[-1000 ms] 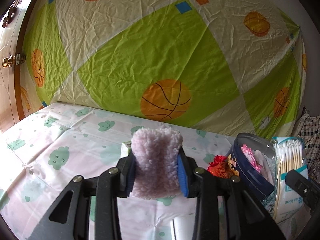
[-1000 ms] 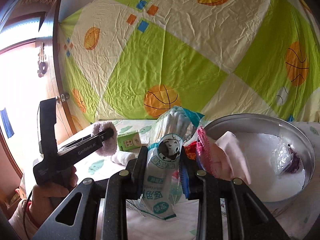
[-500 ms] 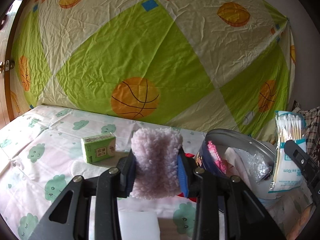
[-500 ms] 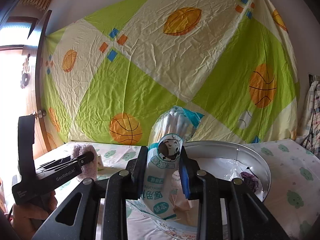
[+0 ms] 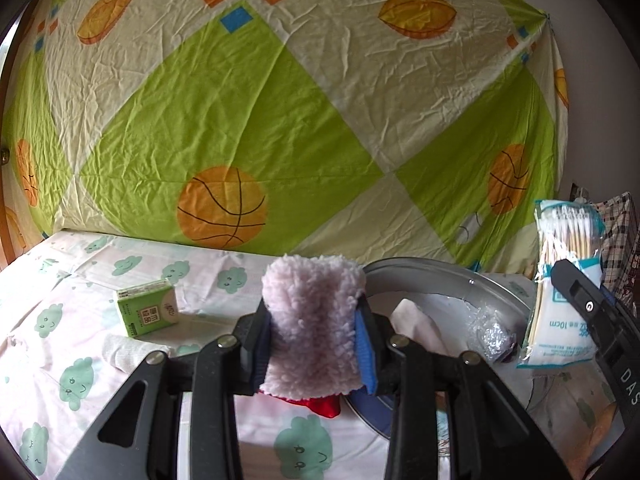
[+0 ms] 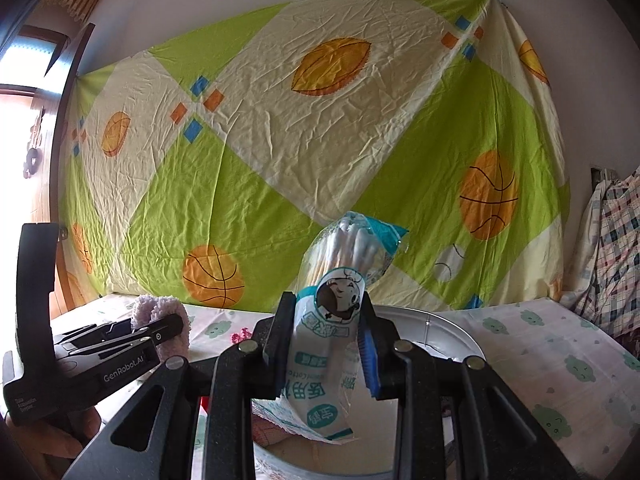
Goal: Organize soft objects
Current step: 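Carry the pink sock and cotton-swab pack in both tools over the tin, then open both tools to drop the sock and swab pack into the tin, then move both open tools away from the tin toward the white sponge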
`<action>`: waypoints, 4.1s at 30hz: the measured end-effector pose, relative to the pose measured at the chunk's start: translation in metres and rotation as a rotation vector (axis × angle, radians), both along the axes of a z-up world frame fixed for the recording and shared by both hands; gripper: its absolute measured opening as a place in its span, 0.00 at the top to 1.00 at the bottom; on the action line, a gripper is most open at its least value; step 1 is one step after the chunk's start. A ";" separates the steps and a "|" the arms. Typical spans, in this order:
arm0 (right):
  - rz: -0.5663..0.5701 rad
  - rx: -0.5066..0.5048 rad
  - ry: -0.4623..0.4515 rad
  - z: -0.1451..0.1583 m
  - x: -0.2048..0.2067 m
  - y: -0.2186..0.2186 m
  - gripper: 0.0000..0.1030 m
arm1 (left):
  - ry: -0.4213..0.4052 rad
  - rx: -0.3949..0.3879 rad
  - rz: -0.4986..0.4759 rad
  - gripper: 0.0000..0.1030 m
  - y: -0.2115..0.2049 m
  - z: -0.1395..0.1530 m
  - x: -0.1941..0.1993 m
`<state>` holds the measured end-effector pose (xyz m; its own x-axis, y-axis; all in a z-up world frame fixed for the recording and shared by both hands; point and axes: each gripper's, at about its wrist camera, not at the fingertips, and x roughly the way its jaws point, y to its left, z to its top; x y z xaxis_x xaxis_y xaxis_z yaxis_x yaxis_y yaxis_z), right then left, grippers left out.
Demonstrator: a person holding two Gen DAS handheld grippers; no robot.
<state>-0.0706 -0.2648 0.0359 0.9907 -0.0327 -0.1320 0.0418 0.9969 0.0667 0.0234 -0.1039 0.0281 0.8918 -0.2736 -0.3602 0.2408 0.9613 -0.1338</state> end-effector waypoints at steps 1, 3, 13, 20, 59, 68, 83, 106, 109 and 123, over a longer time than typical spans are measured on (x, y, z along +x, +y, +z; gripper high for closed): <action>-0.007 -0.003 -0.002 0.000 0.000 -0.002 0.69 | -0.002 0.001 -0.004 0.66 -0.004 0.001 -0.001; -0.022 -0.010 -0.007 0.000 0.000 -0.006 0.69 | -0.007 0.004 -0.014 0.66 -0.011 0.003 -0.001; -0.085 -0.010 -0.021 0.001 0.001 -0.034 0.69 | -0.021 0.016 -0.059 0.66 -0.043 0.008 -0.003; -0.135 -0.045 -0.019 -0.001 0.004 -0.048 0.69 | -0.021 0.018 -0.085 0.66 -0.062 0.009 -0.003; -0.232 -0.065 0.168 -0.027 0.056 -0.102 0.69 | 0.119 0.095 -0.151 0.66 -0.136 -0.016 0.022; -0.192 -0.088 0.228 -0.035 0.070 -0.096 0.69 | 0.147 0.128 -0.135 0.66 -0.137 -0.022 0.027; -0.035 0.001 0.349 -0.046 0.096 -0.102 0.57 | 0.175 0.141 -0.096 0.43 -0.133 -0.025 0.031; -0.287 0.248 0.112 -0.031 0.038 -0.139 0.23 | -0.005 0.131 0.026 0.00 -0.099 -0.011 0.003; -0.332 0.218 0.068 -0.029 0.028 -0.133 0.18 | -0.011 0.155 0.044 0.00 -0.097 -0.014 0.002; -0.436 0.069 -0.075 -0.017 -0.005 -0.099 0.11 | -0.039 0.200 0.064 0.00 -0.090 -0.017 -0.004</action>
